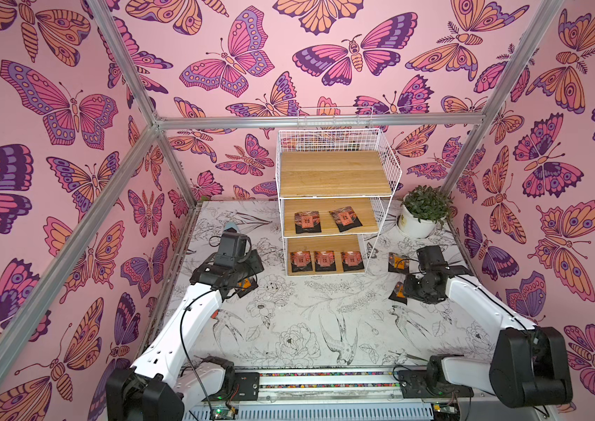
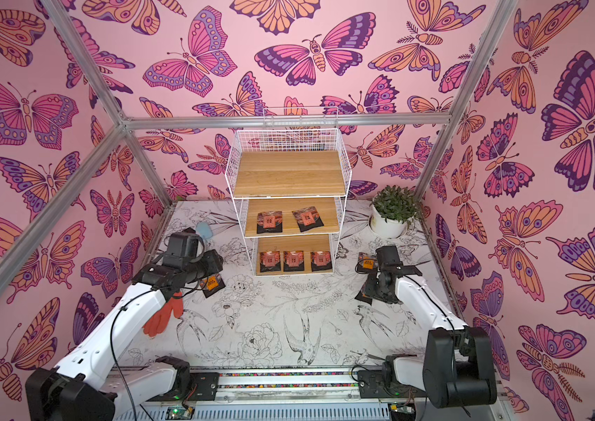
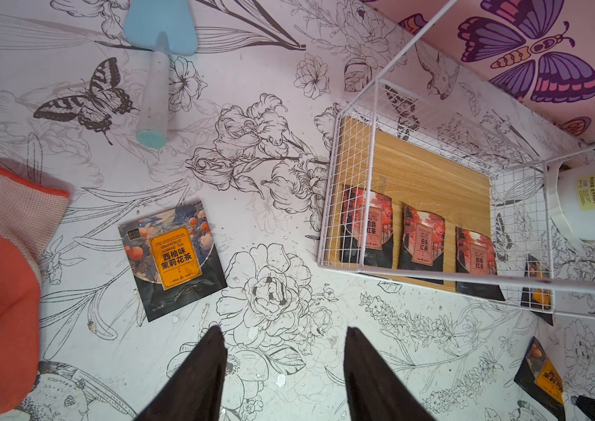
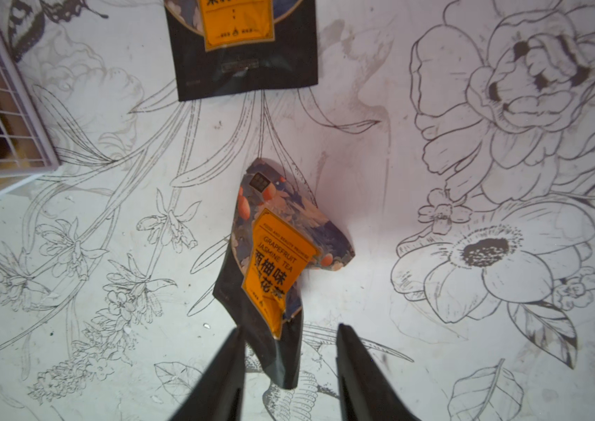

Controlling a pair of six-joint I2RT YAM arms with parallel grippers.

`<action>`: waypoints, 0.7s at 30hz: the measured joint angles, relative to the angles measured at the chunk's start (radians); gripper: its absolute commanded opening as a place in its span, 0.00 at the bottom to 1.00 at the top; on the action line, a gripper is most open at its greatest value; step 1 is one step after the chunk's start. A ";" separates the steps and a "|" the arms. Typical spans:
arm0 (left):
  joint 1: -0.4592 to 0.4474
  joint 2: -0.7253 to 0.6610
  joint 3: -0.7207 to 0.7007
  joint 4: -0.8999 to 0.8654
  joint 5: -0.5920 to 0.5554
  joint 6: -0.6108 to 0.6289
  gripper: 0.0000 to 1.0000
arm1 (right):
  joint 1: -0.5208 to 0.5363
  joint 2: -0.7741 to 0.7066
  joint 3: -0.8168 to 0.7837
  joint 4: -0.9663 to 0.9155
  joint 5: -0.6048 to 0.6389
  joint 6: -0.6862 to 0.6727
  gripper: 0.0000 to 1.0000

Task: Remove the tea bags from the shelf
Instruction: Place the tea bag at the center of the board.

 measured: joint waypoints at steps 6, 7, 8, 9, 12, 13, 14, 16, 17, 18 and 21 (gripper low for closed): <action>0.000 -0.002 0.000 -0.001 0.000 0.001 0.56 | 0.000 0.084 0.007 0.032 -0.019 0.003 0.06; 0.000 -0.002 0.000 -0.001 0.000 0.001 0.56 | 0.000 0.099 0.013 0.035 -0.021 0.003 0.06; 0.000 -0.002 0.000 -0.001 -0.001 0.003 0.56 | 0.000 0.114 0.020 0.039 -0.021 0.003 0.05; 0.000 -0.002 0.000 -0.001 -0.001 0.003 0.56 | 0.000 0.134 0.031 0.047 -0.021 0.003 0.05; 0.000 -0.002 0.000 -0.003 -0.002 0.003 0.56 | 0.000 0.181 0.056 0.063 -0.021 0.002 0.05; 0.000 -0.002 0.000 -0.003 -0.003 0.003 0.56 | 0.000 0.195 0.064 0.066 -0.021 0.002 0.05; 0.000 -0.002 0.000 -0.003 -0.004 0.003 0.56 | 0.000 0.207 0.069 0.072 -0.021 0.003 0.05; 0.000 -0.002 0.000 -0.004 -0.005 0.003 0.56 | 0.000 0.226 0.077 0.075 -0.021 0.004 0.05; 0.000 -0.002 0.000 -0.005 -0.005 0.003 0.56 | 0.000 0.235 0.080 0.075 -0.021 0.004 0.05; 0.000 -0.002 0.000 -0.006 -0.005 0.003 0.56 | 0.000 0.243 0.082 0.075 -0.021 0.004 0.05; 0.000 -0.002 0.000 -0.008 -0.008 0.003 0.56 | 0.000 0.259 0.084 0.072 -0.021 0.004 0.05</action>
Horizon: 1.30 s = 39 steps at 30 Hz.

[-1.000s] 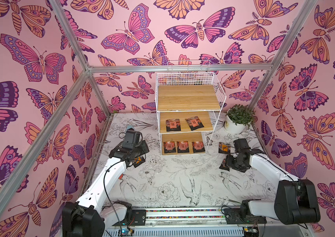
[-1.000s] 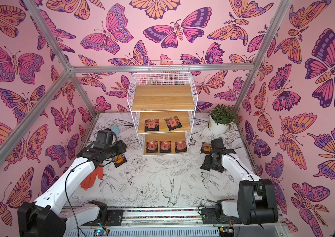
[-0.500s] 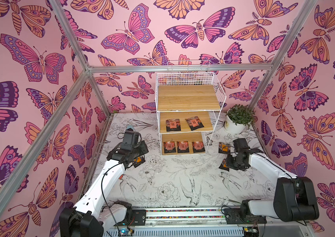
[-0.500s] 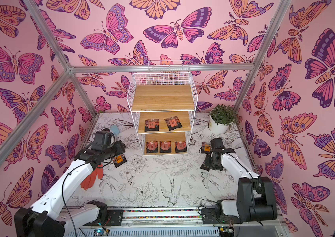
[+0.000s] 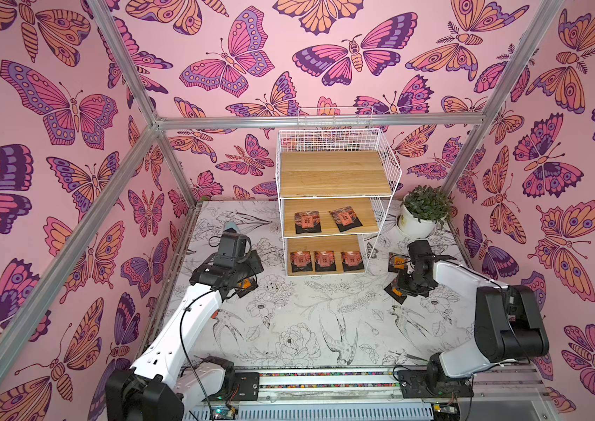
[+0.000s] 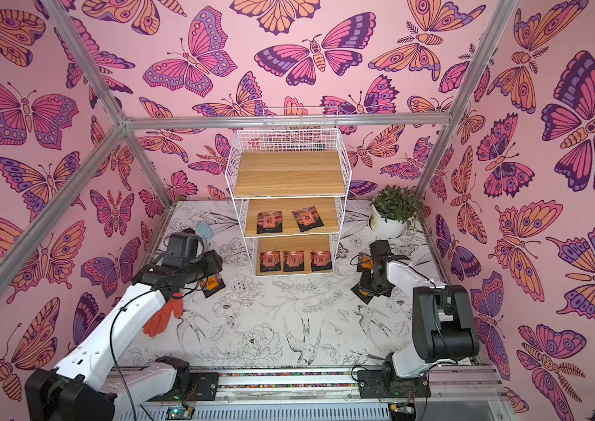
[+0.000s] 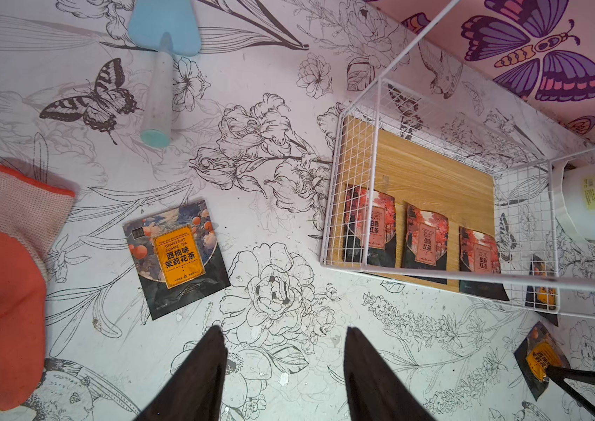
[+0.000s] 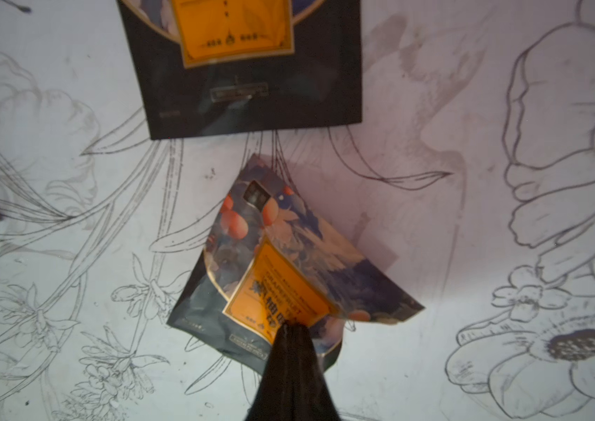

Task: Remove the tea bags from the shelf
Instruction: Place the tea bag at the center of the board.

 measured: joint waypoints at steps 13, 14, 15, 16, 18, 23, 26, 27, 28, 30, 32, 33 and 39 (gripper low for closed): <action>0.000 -0.003 0.000 -0.020 -0.008 0.000 0.56 | 0.000 -0.108 0.058 -0.111 -0.026 0.000 0.03; 0.000 -0.006 0.000 -0.021 -0.008 0.000 0.56 | 0.000 -0.117 0.074 -0.116 -0.026 0.000 0.03; 0.000 -0.008 0.000 -0.022 -0.008 0.000 0.56 | 0.000 -0.121 0.083 -0.117 -0.025 0.000 0.03; 0.000 -0.011 0.000 -0.022 -0.008 0.000 0.56 | 0.000 -0.120 0.092 -0.119 -0.024 0.000 0.03; 0.000 -0.016 0.000 -0.023 -0.008 0.000 0.55 | 0.000 -0.107 0.103 -0.120 -0.018 0.000 0.02; 0.000 -0.018 0.000 -0.027 -0.008 0.000 0.56 | 0.000 -0.009 0.119 -0.116 -0.002 -0.001 0.00; 0.000 -0.019 0.000 -0.031 -0.008 0.000 0.56 | 0.000 0.047 0.121 -0.112 0.011 0.000 0.00; 0.000 -0.020 0.000 -0.033 -0.008 0.000 0.56 | 0.000 0.061 0.121 -0.111 0.014 0.000 0.00; -0.001 -0.020 0.000 -0.035 -0.008 0.000 0.56 | 0.000 0.076 0.121 -0.108 0.018 0.000 0.00; -0.001 -0.020 0.000 -0.038 -0.008 0.000 0.56 | -0.001 0.097 0.121 -0.103 0.024 0.000 0.00; -0.002 -0.020 0.000 -0.038 -0.008 0.000 0.55 | -0.001 0.109 0.121 -0.098 0.027 0.000 0.00; -0.003 -0.020 0.000 -0.038 -0.009 0.000 0.55 | -0.001 0.110 0.121 -0.098 0.027 0.000 0.00; -0.011 -0.021 0.000 -0.045 -0.011 0.000 0.55 | -0.001 0.112 0.122 -0.099 0.027 0.000 0.00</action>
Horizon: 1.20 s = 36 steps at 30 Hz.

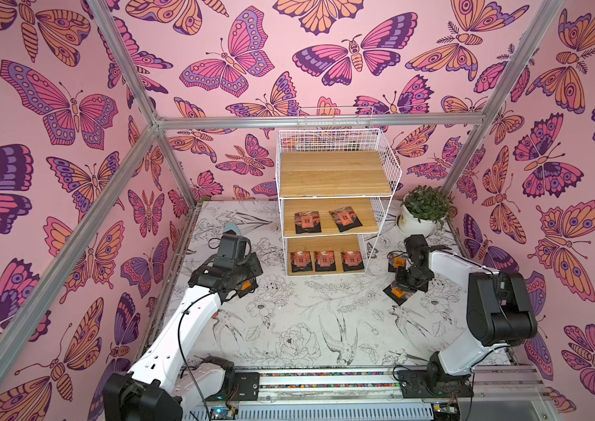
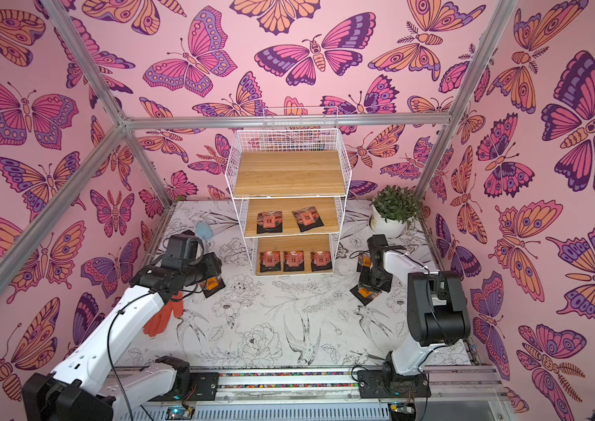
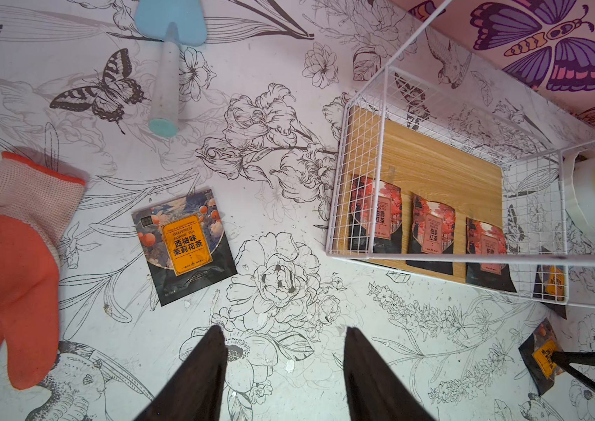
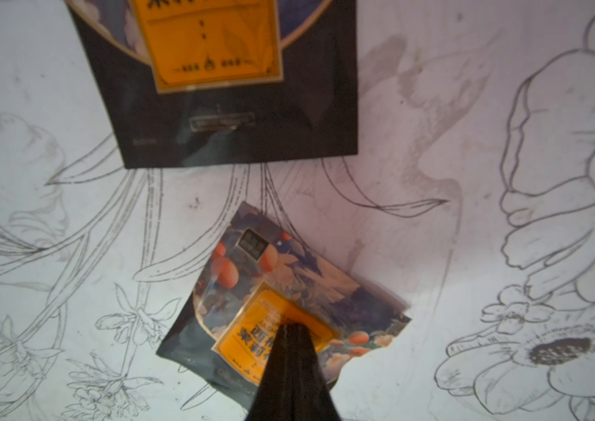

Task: Remove the tea bags from the shelf
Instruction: Place the tea bag at the center of the board.

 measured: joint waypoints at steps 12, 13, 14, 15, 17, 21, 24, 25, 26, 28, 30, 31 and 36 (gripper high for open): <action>-0.045 -0.036 0.021 -0.044 -0.026 0.000 0.55 | -0.013 0.000 0.002 -0.002 -0.023 -0.005 0.00; -0.050 -0.041 0.026 -0.050 -0.031 -0.001 0.55 | -0.013 -0.005 0.003 -0.004 -0.026 -0.007 0.00; -0.055 -0.046 0.032 -0.055 -0.035 -0.001 0.55 | -0.013 -0.011 0.006 -0.008 -0.028 -0.007 0.00; -0.061 -0.050 0.039 -0.060 -0.040 0.000 0.55 | -0.013 -0.021 0.011 -0.015 -0.032 -0.007 0.01; -0.072 -0.058 0.059 -0.078 -0.054 -0.001 0.55 | -0.013 -0.057 0.030 -0.033 -0.042 -0.007 0.01; -0.112 -0.087 0.087 -0.103 -0.087 -0.005 0.55 | -0.013 -0.153 0.090 -0.061 -0.057 -0.008 0.04; -0.180 -0.107 0.100 -0.115 -0.129 -0.024 0.55 | -0.013 -0.202 0.129 -0.069 -0.072 -0.016 0.11; -0.215 -0.109 0.105 -0.121 -0.149 -0.032 0.54 | -0.013 -0.214 0.133 -0.072 -0.077 -0.018 0.14; -0.254 -0.110 0.111 -0.127 -0.172 -0.042 0.54 | -0.013 -0.225 0.134 -0.076 -0.082 -0.021 0.16; -0.343 -0.109 0.118 -0.131 -0.219 -0.068 0.54 | -0.013 -0.241 0.134 -0.085 -0.094 -0.023 0.20; -0.423 -0.100 0.129 -0.135 -0.265 -0.096 0.54 | -0.013 -0.253 0.133 -0.091 -0.108 -0.023 0.22; -0.468 -0.091 0.140 -0.137 -0.292 -0.114 0.54 | -0.013 -0.258 0.133 -0.093 -0.114 -0.023 0.22; -0.636 -0.020 0.223 -0.133 -0.406 -0.171 0.56 | -0.013 -0.279 0.131 -0.097 -0.138 -0.023 0.25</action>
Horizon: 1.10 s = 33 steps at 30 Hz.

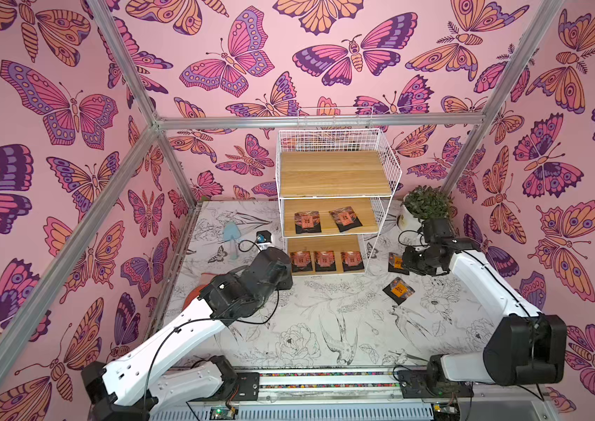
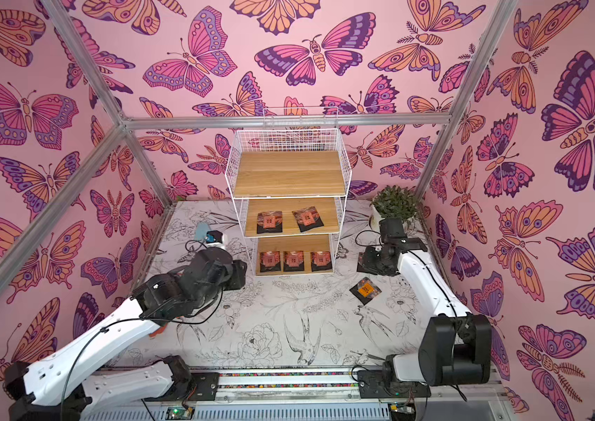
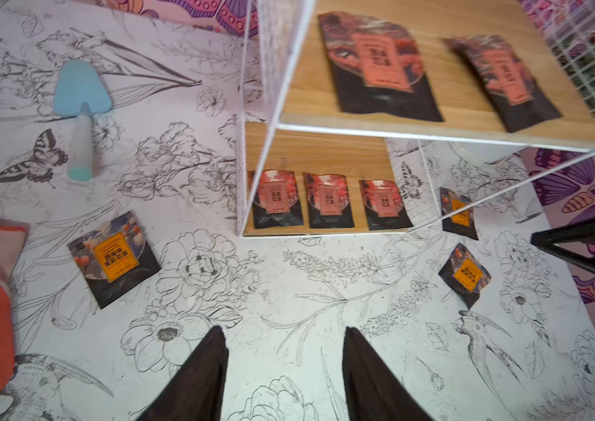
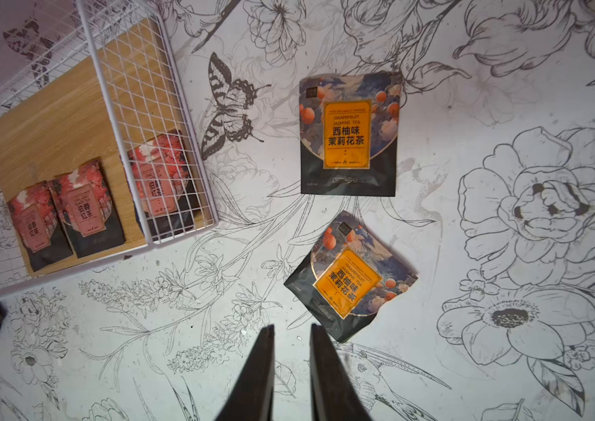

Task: Remove the tea bags from the shelf
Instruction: Place the tea bag at the center of the board, then pick up the tea bag from the shelf.

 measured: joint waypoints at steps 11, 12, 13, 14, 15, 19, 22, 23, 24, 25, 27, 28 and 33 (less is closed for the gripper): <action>-0.216 0.270 0.235 0.162 -0.126 0.012 0.64 | 0.000 -0.037 -0.033 0.000 -0.030 0.000 0.40; -0.217 0.298 0.254 0.179 -0.125 0.018 0.66 | 0.000 -0.042 -0.036 0.000 -0.031 -0.001 0.40; -0.217 0.321 0.269 0.195 -0.125 0.022 0.67 | 0.000 -0.047 -0.037 0.000 -0.034 0.000 0.41; -0.217 0.340 0.279 0.210 -0.124 0.026 0.69 | 0.000 -0.051 -0.037 0.000 -0.037 0.000 0.41; -0.217 0.359 0.288 0.224 -0.122 0.030 0.71 | 0.000 -0.057 -0.037 0.000 -0.039 0.000 0.42; -0.206 0.437 0.370 0.231 -0.092 0.032 0.80 | 0.000 -0.072 -0.037 -0.002 -0.045 -0.003 0.43; -0.189 0.500 0.473 0.200 -0.071 0.014 0.88 | 0.000 -0.072 -0.029 -0.005 -0.045 -0.004 0.43; -0.183 0.513 0.494 0.196 -0.066 0.011 0.90 | 0.000 -0.072 -0.026 -0.005 -0.045 -0.004 0.43; -0.176 0.525 0.515 0.188 -0.060 0.007 0.90 | 0.000 -0.072 -0.021 -0.005 -0.045 -0.005 0.43; -0.170 0.533 0.526 0.184 -0.054 0.003 0.90 | 0.000 -0.072 -0.017 -0.005 -0.045 -0.005 0.43; -0.156 0.548 0.545 0.175 -0.039 -0.005 0.91 | 0.000 -0.073 -0.008 -0.004 -0.046 -0.007 0.44; -0.150 0.556 0.552 0.170 -0.034 -0.006 0.91 | 0.000 -0.073 -0.006 -0.004 -0.045 -0.007 0.44; -0.132 0.607 0.592 0.148 -0.023 -0.007 0.92 | -0.002 -0.080 -0.005 -0.004 -0.046 -0.008 0.45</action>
